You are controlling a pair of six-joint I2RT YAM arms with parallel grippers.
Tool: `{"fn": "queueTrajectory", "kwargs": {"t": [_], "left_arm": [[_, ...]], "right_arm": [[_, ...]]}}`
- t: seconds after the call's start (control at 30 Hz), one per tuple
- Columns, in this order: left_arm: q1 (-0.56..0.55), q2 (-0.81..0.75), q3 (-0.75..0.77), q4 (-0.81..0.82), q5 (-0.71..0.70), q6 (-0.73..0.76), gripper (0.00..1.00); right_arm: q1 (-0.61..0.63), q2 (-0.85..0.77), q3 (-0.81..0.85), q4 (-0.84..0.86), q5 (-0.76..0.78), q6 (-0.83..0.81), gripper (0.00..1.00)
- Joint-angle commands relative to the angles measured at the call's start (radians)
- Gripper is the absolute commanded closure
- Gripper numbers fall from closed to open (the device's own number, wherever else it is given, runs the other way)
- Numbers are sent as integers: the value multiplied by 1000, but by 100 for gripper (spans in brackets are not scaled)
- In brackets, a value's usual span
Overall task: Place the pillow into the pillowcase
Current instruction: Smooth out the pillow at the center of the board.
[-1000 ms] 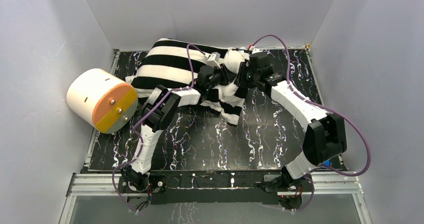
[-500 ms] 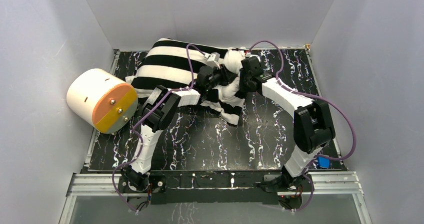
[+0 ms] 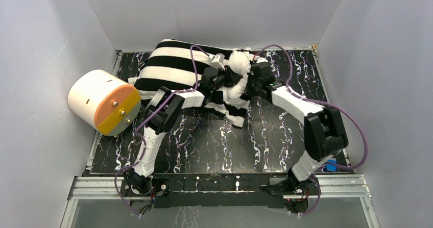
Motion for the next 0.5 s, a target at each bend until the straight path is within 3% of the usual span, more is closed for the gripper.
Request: {"fn": "queueTrajectory", "kwargs": {"t": [0.0,0.07,0.2,0.47], "left_arm": [[4,176,-130,-445,24,-6,75],[4,175,-131,-445,23,-6,76],[4,179,-133,-440,23,-9,76],[0,180,-136,-426,33,-27,76]], "right_arm": [[-102,-177,-161,455,-465,48,100],[-138,-194,-214,607,-642,129,100],[-183,-206,-321,972,-852,326,100],[-187,-111,-272,1135,-1043,398,100]]}}
